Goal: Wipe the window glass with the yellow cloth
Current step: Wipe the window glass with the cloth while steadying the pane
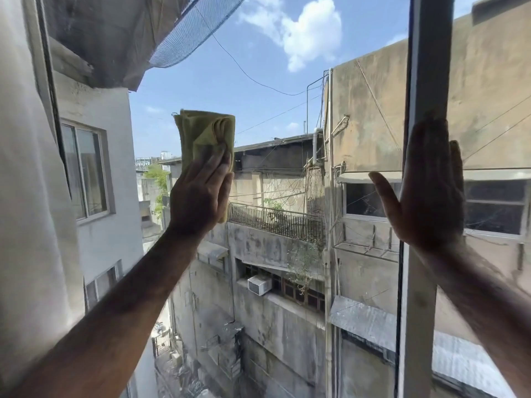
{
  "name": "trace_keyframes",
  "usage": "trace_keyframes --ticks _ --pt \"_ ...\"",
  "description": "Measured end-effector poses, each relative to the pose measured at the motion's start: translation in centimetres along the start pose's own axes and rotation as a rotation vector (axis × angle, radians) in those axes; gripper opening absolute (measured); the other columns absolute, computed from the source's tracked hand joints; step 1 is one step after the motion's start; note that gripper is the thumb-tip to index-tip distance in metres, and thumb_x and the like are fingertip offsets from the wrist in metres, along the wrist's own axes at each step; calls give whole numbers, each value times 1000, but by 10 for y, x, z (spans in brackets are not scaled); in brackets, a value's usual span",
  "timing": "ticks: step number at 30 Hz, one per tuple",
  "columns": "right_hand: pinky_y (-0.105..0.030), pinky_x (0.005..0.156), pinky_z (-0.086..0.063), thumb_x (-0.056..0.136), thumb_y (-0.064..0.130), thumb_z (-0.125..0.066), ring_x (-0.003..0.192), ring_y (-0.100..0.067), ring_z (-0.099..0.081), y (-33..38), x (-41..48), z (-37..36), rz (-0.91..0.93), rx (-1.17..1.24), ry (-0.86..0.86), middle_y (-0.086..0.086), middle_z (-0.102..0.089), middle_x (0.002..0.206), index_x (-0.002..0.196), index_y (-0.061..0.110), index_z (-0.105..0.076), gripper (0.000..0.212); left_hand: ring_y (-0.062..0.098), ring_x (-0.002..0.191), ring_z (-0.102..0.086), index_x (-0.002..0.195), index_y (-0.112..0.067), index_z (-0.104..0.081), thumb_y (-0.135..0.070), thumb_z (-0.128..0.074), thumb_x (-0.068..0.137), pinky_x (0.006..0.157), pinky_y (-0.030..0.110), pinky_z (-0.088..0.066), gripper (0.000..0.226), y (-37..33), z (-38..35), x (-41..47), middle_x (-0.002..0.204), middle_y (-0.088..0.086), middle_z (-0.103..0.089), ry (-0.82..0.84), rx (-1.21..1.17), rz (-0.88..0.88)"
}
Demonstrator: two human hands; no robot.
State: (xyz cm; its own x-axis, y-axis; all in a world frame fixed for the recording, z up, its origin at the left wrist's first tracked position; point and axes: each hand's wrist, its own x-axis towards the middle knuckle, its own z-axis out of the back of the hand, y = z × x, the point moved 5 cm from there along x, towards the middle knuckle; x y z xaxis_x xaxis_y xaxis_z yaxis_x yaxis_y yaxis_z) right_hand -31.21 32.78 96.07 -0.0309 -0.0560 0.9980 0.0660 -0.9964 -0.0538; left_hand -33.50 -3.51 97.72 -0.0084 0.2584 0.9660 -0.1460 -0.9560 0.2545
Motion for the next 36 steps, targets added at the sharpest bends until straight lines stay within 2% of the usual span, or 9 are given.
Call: trace_keyframes --ticks 5,12,15,19,21,25,29,33,36 --pt "-51 140 -15 113 68 -25 171 -35 -13 0 0 0 7 -5 -7 -22 -11 182 172 -2 -12 93 24 149 -51 136 -13 -68 -41 -38 115 110 42 -56 46 -1 -3 77 157 -1 -57 -37 -1 96" --pt "-53 139 -17 115 61 -24 171 -35 -13 0 1 4 -5 17 -8 -21 -13 182 172 -4 -17 86 33 150 -49 149 -7 -56 -32 -51 112 115 51 -53 45 -8 -12 -48 159 10 -53 53 -45 27" --pt "-53 139 -18 116 51 -21 170 -35 -16 2 2 7 -32 62 -18 -21 -17 181 171 -3 -21 77 33 154 -44 154 -6 -49 -31 -47 113 119 52 -48 48 1 -15 -46 163 12 -48 66 -45 -23" --pt "-54 138 -21 116 47 -19 169 -36 -22 3 3 10 -50 95 -34 -22 -23 179 170 -4 -26 74 33 161 -29 161 -5 -36 -33 -37 114 132 52 -29 54 -15 -26 20 171 13 -34 -53 -207 373" --pt "-53 138 -22 116 48 -19 168 -36 -24 4 3 11 -49 94 -50 -22 -26 178 169 -4 -28 75 30 162 -26 162 -8 -32 -42 -26 114 134 49 -24 60 -50 -29 50 172 10 -31 -81 -234 438" --pt "-54 137 -24 116 52 -21 166 -39 -28 5 2 10 -21 82 -78 -25 -30 176 167 -7 -32 79 30 162 -26 162 -12 -33 -48 -28 113 135 50 -22 61 -163 -38 41 171 8 -34 -54 -259 46" --pt "-53 138 -23 116 57 -25 167 -39 -26 4 1 9 -13 50 -70 -25 -27 177 168 -5 -29 82 26 163 -23 163 -15 -33 -42 -45 110 136 51 -17 61 -224 -40 -85 173 4 -32 142 -354 -395" --pt "-49 140 -17 115 60 -26 170 -35 -19 0 1 3 -2 30 -45 -22 -20 180 171 -3 -20 84 26 161 -30 161 -15 -37 -34 -52 110 131 56 -30 57 -143 -37 -144 170 7 -36 157 -309 -325" --pt "-43 140 -10 115 61 -26 171 -33 -16 -1 1 1 -12 24 -42 -21 -16 181 172 0 -15 84 27 163 -25 157 -8 -42 -26 -51 109 134 51 -27 53 -71 -28 -118 166 14 -43 71 -258 -45"
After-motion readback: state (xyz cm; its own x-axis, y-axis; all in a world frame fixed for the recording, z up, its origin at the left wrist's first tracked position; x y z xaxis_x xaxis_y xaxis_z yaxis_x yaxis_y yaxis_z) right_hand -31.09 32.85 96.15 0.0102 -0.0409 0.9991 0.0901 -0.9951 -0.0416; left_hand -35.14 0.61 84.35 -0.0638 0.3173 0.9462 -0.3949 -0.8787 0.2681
